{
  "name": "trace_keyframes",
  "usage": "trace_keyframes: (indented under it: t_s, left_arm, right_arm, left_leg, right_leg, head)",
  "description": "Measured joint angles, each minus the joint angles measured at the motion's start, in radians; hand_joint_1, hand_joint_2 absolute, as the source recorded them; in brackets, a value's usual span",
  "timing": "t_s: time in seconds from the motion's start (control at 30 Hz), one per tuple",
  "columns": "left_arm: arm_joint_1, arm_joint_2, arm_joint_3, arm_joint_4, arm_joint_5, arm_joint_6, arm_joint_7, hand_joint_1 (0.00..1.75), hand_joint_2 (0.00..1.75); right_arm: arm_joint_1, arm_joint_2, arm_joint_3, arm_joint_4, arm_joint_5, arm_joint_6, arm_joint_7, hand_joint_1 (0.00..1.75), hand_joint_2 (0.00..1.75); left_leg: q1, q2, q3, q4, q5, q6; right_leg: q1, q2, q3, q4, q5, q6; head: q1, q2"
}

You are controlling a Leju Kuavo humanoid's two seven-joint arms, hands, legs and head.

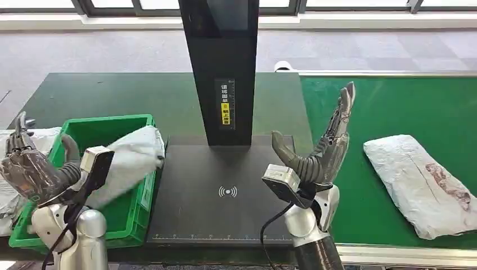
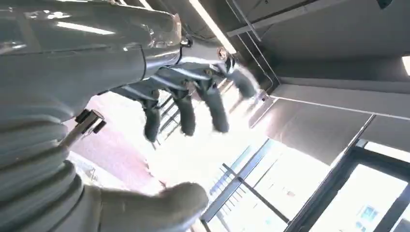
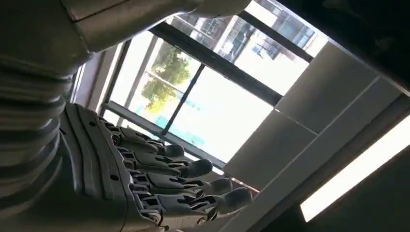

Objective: Moved the parcel from conveyor to table for the left to box.

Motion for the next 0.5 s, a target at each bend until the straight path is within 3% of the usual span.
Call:
trace_keyframes:
  t_s: [0.4,0.5]
  left_arm:
    - [-0.002,0.0,0.008,0.003,0.005,0.0,-0.001,0.0,1.75]
    - [-0.003,0.0,0.009,-0.004,0.152,0.0,-0.125,0.0,1.75]
  right_arm:
    - [0.0,0.0,0.0,-0.002,0.002,0.0,0.0,0.0,1.75]
    - [0.002,0.0,0.0,-0.016,0.036,0.0,0.046,0.0,1.75]
  left_leg:
    - [0.0,0.0,0.0,0.0,0.0,0.0]
    - [0.0,0.0,0.0,0.0,0.0,0.0]
  right_leg:
    - [0.0,0.0,0.0,0.0,0.0,0.0]
    - [0.0,0.0,0.0,0.0,0.0,0.0]
  head:
    - [0.0,0.0]
    - [0.0,0.0]
